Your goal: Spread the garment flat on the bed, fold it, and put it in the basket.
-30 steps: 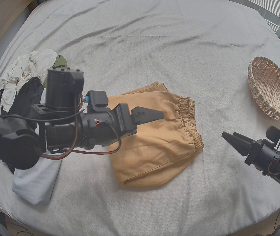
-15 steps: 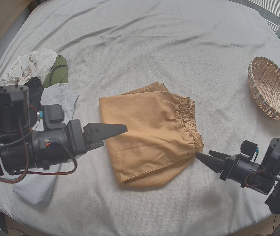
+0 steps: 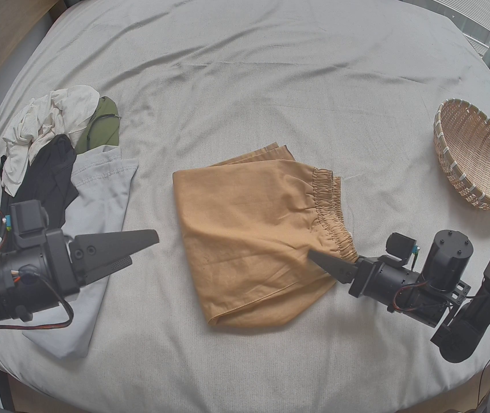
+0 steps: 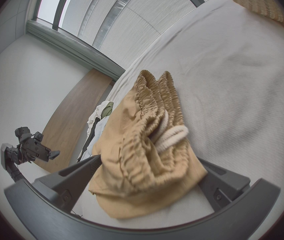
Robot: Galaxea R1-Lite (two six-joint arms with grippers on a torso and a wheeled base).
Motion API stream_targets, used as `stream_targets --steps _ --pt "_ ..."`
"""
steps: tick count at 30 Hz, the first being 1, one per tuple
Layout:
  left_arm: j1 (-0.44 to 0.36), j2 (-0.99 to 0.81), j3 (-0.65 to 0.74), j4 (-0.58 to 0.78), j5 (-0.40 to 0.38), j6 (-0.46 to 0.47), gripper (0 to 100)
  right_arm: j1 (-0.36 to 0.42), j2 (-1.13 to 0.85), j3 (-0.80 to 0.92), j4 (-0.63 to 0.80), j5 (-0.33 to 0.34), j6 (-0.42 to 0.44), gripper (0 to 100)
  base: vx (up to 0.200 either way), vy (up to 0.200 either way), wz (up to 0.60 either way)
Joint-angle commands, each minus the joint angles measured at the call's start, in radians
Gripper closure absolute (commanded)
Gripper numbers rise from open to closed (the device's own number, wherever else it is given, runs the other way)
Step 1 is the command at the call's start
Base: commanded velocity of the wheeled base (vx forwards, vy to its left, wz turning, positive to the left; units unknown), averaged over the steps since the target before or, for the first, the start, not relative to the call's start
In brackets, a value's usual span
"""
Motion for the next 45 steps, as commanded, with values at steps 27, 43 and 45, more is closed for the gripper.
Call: stream_targets --steps 27,43,45 --pt "0.062 -0.057 0.091 -0.010 -0.008 -0.033 0 0.056 -0.280 -0.019 0.010 0.037 0.048 100 0.000 0.000 0.00" --pt "0.060 -0.050 0.131 -0.058 -0.008 -0.033 0 0.038 -0.432 -0.108 0.145 0.034 0.033 100 0.000 0.000 0.00" --pt "0.060 -0.051 0.133 -0.058 -0.008 -0.033 0 0.021 -0.459 -0.143 0.195 0.033 0.033 100 0.000 0.000 0.00"
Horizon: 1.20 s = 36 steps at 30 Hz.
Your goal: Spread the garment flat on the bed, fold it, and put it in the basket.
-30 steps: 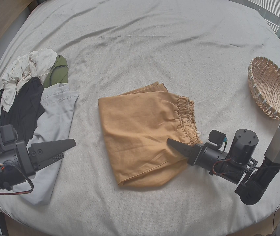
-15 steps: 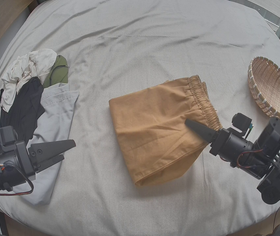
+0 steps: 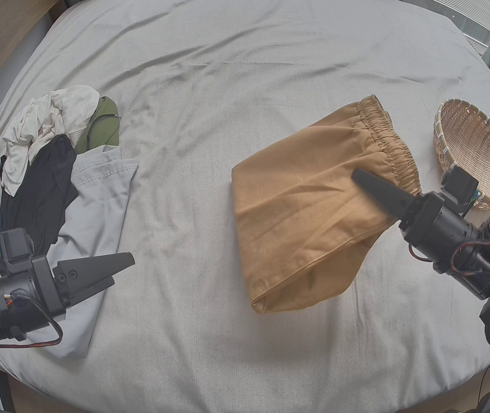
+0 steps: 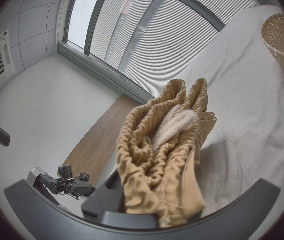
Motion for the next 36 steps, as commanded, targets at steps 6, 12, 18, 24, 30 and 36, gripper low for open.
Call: stream_targets --steps 6,12,18,24,30,36 --pt "0.000 0.002 0.014 -0.009 -0.001 0.000 0 -0.083 -0.123 -0.178 0.197 -0.005 -0.021 100 0.000 0.000 0.00" --pt "0.002 0.003 0.032 -0.038 -0.001 0.000 0 -0.171 -0.154 -0.281 0.298 -0.014 -0.050 100 0.000 0.000 0.00" --pt "0.002 0.005 0.040 -0.048 -0.001 0.000 0 -0.249 -0.154 -0.354 0.335 -0.057 -0.098 100 0.000 0.000 0.00" --pt "0.002 0.003 0.045 -0.050 -0.001 0.000 0 -0.318 -0.148 -0.427 0.350 -0.112 -0.156 100 0.000 0.000 0.00" --pt "0.002 0.003 0.052 -0.050 -0.001 0.000 0 -0.468 -0.131 -0.489 0.402 -0.203 -0.181 100 0.000 0.000 0.00" --pt "0.002 0.003 0.054 -0.050 -0.001 0.000 0 -0.620 -0.120 -0.540 0.413 -0.220 -0.178 100 0.000 0.000 0.00"
